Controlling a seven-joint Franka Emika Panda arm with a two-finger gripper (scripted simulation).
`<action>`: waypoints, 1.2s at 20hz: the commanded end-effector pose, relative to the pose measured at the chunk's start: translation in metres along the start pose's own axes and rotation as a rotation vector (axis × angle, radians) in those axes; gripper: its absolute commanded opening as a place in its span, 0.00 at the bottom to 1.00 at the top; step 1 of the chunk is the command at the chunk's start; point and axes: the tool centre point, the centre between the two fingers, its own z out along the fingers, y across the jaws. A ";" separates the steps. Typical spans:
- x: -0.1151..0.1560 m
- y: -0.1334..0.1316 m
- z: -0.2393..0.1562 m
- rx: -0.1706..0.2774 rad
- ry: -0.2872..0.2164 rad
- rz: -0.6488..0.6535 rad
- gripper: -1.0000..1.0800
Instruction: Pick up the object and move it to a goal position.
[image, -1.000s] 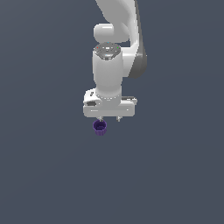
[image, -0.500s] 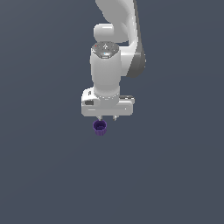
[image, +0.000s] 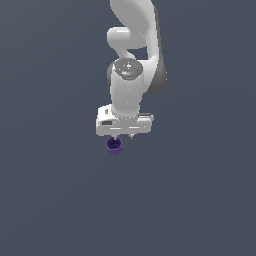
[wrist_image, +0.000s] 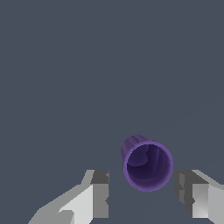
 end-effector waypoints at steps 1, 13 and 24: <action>-0.006 -0.001 0.012 -0.026 -0.033 -0.051 0.62; -0.040 -0.003 0.067 -0.164 -0.218 -0.330 0.62; -0.047 -0.002 0.078 -0.188 -0.253 -0.382 0.62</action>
